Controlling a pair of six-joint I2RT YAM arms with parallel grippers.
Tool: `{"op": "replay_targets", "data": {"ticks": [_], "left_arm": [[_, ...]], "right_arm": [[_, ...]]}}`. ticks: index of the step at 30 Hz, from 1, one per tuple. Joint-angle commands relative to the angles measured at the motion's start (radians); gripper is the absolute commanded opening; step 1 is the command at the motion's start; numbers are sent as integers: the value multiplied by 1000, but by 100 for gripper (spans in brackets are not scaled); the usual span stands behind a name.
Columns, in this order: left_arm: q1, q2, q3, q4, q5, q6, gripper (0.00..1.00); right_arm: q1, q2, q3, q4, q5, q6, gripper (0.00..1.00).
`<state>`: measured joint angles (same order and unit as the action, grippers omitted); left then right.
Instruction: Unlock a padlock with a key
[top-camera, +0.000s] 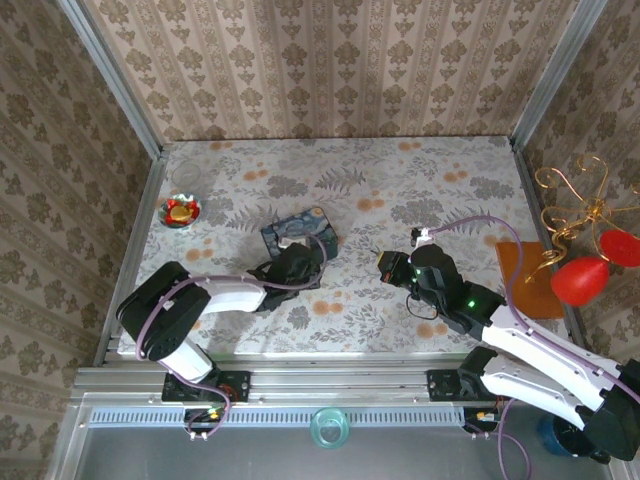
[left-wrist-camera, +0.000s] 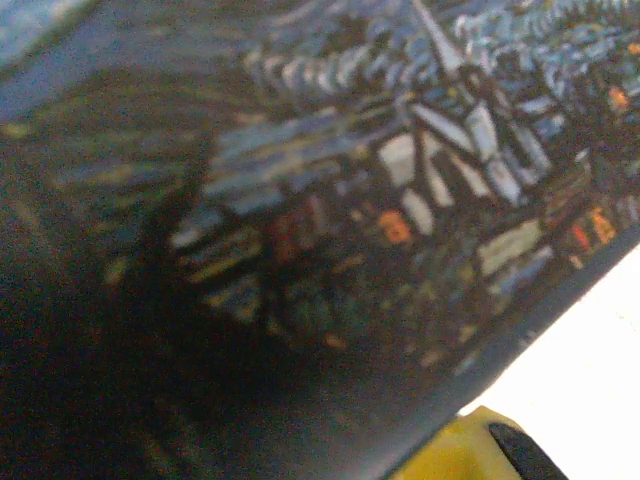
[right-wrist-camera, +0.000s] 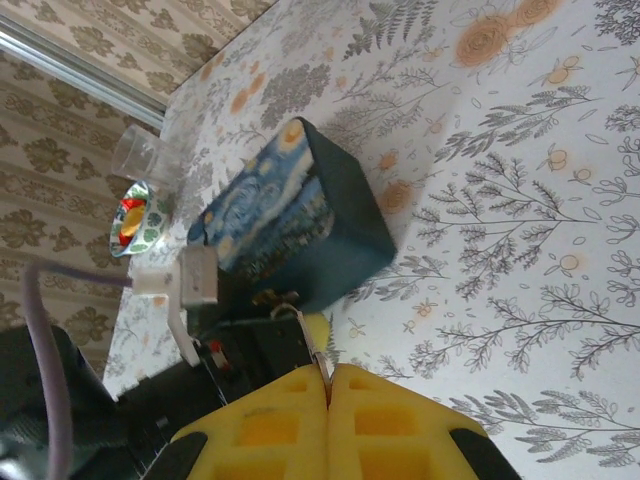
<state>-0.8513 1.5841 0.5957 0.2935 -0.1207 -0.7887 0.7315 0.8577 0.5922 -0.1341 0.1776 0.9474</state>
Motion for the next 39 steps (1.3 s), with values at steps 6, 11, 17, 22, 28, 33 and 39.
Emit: {"op": "replay_targets", "data": {"ticks": [6, 11, 17, 22, 28, 33, 39], "left_arm": [[-3, 0, -82, 268, 121, -28, 15], [-3, -20, -61, 280, 166, -134, 13], [6, -71, -37, 195, 170, -266, 8], [11, -66, -23, 214, 204, -387, 7], [7, -81, -48, 313, 197, -526, 5], [4, -101, -94, 403, 141, -624, 5], [-2, -120, -99, 438, 127, -671, 4]], "right_arm": [[17, 9, -56, 39, -3, 93, 0], [31, 26, -109, 105, -2, 177, 0], [40, 83, -198, 240, -14, 329, 0], [85, 171, -217, 349, -4, 404, 0], [98, 354, -267, 652, -60, 516, 0], [101, 388, -240, 649, -33, 506, 0], [93, 471, -223, 779, -96, 517, 0]]}}
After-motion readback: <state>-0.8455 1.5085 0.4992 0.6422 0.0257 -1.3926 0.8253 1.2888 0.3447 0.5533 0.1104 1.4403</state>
